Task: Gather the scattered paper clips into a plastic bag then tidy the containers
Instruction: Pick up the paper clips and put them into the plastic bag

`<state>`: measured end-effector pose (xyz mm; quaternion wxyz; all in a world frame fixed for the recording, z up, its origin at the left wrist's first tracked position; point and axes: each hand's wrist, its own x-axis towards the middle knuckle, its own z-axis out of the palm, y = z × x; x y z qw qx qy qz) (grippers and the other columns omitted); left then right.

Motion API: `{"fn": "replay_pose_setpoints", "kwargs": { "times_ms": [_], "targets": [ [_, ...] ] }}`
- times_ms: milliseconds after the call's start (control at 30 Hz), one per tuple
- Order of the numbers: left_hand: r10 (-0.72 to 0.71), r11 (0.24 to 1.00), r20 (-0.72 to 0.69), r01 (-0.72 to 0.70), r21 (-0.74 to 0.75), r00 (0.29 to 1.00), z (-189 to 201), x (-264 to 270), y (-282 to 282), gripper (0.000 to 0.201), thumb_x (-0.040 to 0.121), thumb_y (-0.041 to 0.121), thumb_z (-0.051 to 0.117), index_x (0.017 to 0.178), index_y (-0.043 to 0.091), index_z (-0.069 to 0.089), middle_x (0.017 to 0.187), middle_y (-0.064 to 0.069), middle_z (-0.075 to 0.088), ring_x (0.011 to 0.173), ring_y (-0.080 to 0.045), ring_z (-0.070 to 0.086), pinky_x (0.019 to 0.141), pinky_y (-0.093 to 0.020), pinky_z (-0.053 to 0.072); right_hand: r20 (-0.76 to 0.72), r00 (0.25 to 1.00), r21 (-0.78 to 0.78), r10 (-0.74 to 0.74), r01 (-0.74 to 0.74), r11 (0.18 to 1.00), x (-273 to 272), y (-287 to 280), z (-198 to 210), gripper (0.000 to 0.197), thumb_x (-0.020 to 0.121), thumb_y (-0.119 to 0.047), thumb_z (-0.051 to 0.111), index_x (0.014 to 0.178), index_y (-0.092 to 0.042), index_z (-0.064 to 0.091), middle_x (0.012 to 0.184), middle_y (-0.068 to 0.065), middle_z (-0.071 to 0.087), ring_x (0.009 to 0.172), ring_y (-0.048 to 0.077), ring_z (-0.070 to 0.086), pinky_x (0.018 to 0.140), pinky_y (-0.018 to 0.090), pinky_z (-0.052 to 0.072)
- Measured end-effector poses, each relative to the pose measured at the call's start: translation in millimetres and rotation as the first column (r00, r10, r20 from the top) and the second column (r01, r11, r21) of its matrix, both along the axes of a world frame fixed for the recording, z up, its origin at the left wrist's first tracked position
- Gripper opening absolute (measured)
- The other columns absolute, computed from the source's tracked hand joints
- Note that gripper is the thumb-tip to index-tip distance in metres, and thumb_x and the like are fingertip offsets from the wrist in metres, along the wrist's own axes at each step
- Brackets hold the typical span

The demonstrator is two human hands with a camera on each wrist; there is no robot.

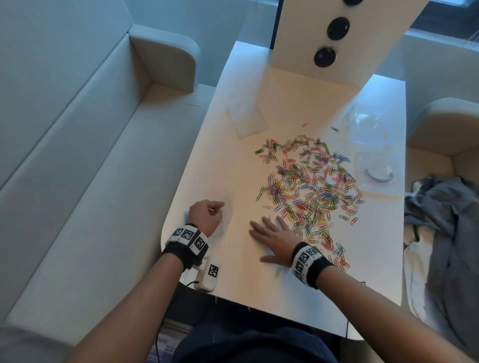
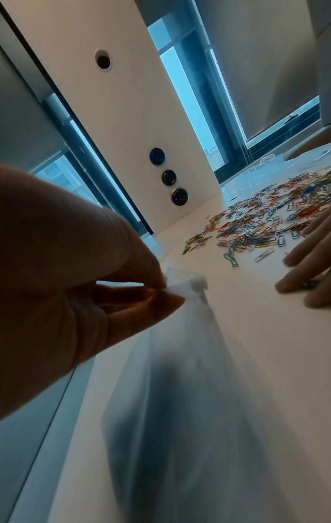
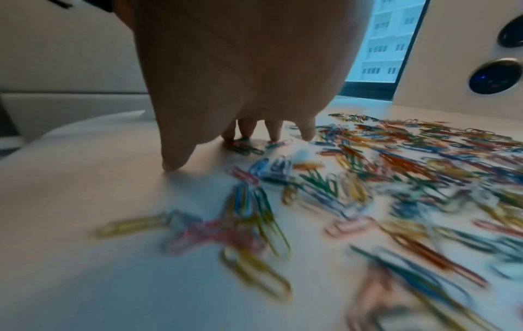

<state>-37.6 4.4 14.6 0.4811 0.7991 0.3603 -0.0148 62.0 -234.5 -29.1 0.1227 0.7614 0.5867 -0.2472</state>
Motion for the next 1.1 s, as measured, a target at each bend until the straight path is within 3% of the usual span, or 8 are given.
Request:
{"fn": "replay_pose_setpoints", "kwargs": {
  "times_ms": [200, 400, 500, 667, 800, 900, 967, 1100],
  "targets": [
    [-0.101, 0.994, -0.05, 0.098, -0.047, 0.994, -10.2, 2.0, -16.7, 0.025, 0.085, 0.012, 0.06, 0.099, 0.026, 0.074, 0.078, 0.001, 0.074, 0.073, -0.014, 0.072, 0.084, -0.034, 0.058, 0.014, 0.999, 0.014, -0.034, 0.034, 0.999, -17.5, -50.9, -6.4, 0.089, 0.085, -0.069, 0.046, 0.154, -0.031, 0.006, 0.164, 0.002, -0.004, 0.148, 0.036, 0.004, 0.116, 0.062, 0.015],
    [-0.093, 0.995, -0.06, 0.09, -0.039, 0.994, -14.2, 0.7, -15.3, 0.024, 0.085, 0.012, 0.061, 0.098, 0.027, 0.074, 0.076, 0.001, 0.074, 0.074, -0.015, 0.071, 0.084, -0.036, 0.058, -0.038, 0.996, 0.146, -0.079, 0.084, 0.986, -2.7, -49.1, -4.9, 0.055, 0.09, -0.022, 0.065, 0.141, -0.017, 0.045, 0.151, 0.013, 0.04, 0.135, 0.035, 0.04, 0.102, 0.048, 0.047],
    [-0.103, 0.994, -0.066, 0.1, -0.047, 0.993, -14.8, 0.7, -15.5, 0.024, 0.085, 0.014, 0.06, 0.092, 0.033, 0.072, 0.074, 0.002, 0.074, 0.074, -0.015, 0.072, 0.084, -0.036, 0.058, -0.041, 0.988, 0.109, -0.149, 0.152, 0.982, 5.6, -46.4, 0.2, 0.062, 0.081, -0.022, 0.075, 0.137, -0.014, 0.051, 0.147, 0.011, 0.044, 0.133, 0.03, 0.041, 0.109, 0.043, 0.041],
    [-0.157, 0.986, -0.087, 0.152, -0.063, 0.984, -16.3, 2.3, -22.8, 0.023, 0.085, 0.016, 0.059, 0.094, 0.034, 0.071, 0.077, 0.001, 0.074, 0.075, -0.016, 0.071, 0.085, -0.037, 0.058, -0.128, 0.901, 0.364, -0.413, 0.43, 0.826, 13.5, -39.5, -5.5, 0.008, 0.086, -0.018, 0.066, 0.092, -0.014, 0.067, 0.091, 0.002, 0.065, 0.081, 0.019, 0.057, 0.079, 0.041, 0.055],
    [-0.189, 0.98, -0.076, 0.184, -0.069, 0.979, -13.2, 9.7, -35.4, 0.024, 0.086, 0.014, 0.058, 0.101, 0.024, 0.074, 0.08, -0.004, 0.074, 0.077, -0.018, 0.071, 0.087, -0.037, 0.057, -0.367, 0.564, 0.469, -0.74, 0.799, 0.376, 21.5, -37.0, 7.5, 0.008, 0.089, -0.011, 0.065, 0.088, -0.01, 0.073, 0.079, 0.003, 0.07, 0.069, 0.014, 0.06, 0.073, 0.028, 0.055],
    [-0.213, 0.976, -0.072, 0.209, -0.069, 0.974, -10.6, 16.4, -45.3, 0.025, 0.087, 0.014, 0.058, 0.104, 0.021, 0.074, 0.083, -0.006, 0.075, 0.078, -0.018, 0.071, 0.088, -0.035, 0.056, -0.65, 0.061, 0.241, -0.757, 0.962, -0.13, 28.8, -39.5, 11.7, 0.006, 0.085, -0.014, 0.071, 0.089, -0.014, 0.075, 0.082, 0.002, 0.074, 0.075, 0.017, 0.07, 0.078, 0.03, 0.058],
    [-0.218, 0.975, -0.056, 0.215, -0.057, 0.974, -8.2, 20.8, -51.6, 0.025, 0.088, 0.012, 0.057, 0.106, 0.017, 0.074, 0.086, -0.009, 0.075, 0.079, -0.02, 0.071, 0.089, -0.032, 0.055, -0.843, -0.254, -0.061, -0.475, 0.921, -0.384, 29.3, -37.1, 20.4, 0.007, 0.087, -0.009, 0.069, 0.093, -0.009, 0.072, 0.089, 0.011, 0.074, 0.081, 0.022, 0.073, 0.08, 0.035, 0.06],
    [-0.239, 0.971, -0.035, 0.238, -0.034, 0.97, -5.1, 28.0, -64.4, 0.027, 0.089, 0.012, 0.056, 0.108, 0.015, 0.074, 0.088, -0.009, 0.076, 0.08, -0.018, 0.071, 0.087, -0.024, 0.052, -0.857, -0.514, -0.495, 0.043, 0.796, -0.35, 16.7, -12.1, 49.9, 0.018, 0.092, 0.002, 0.058, 0.11, 0.004, 0.061, 0.101, 0.016, 0.068, 0.091, 0.024, 0.069, 0.078, 0.026, 0.06]
  ]
}}
